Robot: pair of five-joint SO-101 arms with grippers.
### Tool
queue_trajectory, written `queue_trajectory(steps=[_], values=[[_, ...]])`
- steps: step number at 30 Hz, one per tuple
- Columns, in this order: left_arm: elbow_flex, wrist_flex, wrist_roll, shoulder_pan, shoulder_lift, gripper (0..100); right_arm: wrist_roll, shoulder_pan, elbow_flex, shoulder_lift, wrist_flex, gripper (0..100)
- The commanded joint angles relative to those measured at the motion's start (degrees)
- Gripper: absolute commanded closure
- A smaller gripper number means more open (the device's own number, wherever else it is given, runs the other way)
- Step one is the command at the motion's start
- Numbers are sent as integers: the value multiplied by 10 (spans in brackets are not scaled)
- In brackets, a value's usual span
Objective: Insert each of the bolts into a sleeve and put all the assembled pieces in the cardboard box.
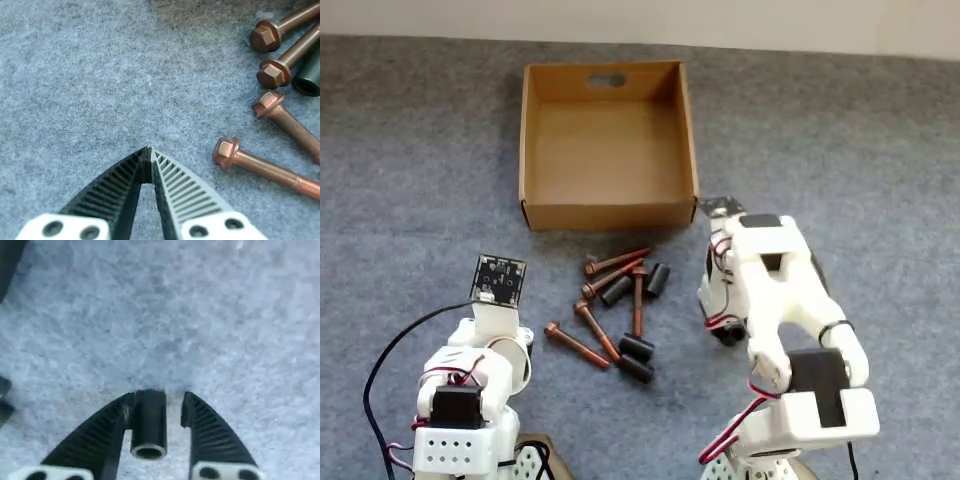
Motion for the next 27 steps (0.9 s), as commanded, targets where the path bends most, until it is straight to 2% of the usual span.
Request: queue_trajectory(steps=[1, 5, 8, 11, 16, 19, 25, 27], values=[[9, 1, 4, 7, -2, 993, 27, -1, -22, -1, 10, 828], [9, 1, 4, 7, -2, 993, 25, -1, -20, -15, 13, 848], [9, 1, 4, 7, -2, 993, 25, -2, -21, -22, 46, 998], [9, 1, 4, 7, -2, 993, 25, -1, -21, -40, 73, 996], [9, 1, 4, 7, -2, 993, 24, 7, -20, -102, 43, 991], [9, 1, 4, 7, -2, 993, 23, 4, 10, -147, -22, 991], [9, 1, 4, 7, -2, 993, -15, -20, 183, -218, -264, 991], [9, 1, 4, 7, -2, 993, -16, -23, 233, -227, -308, 988]])
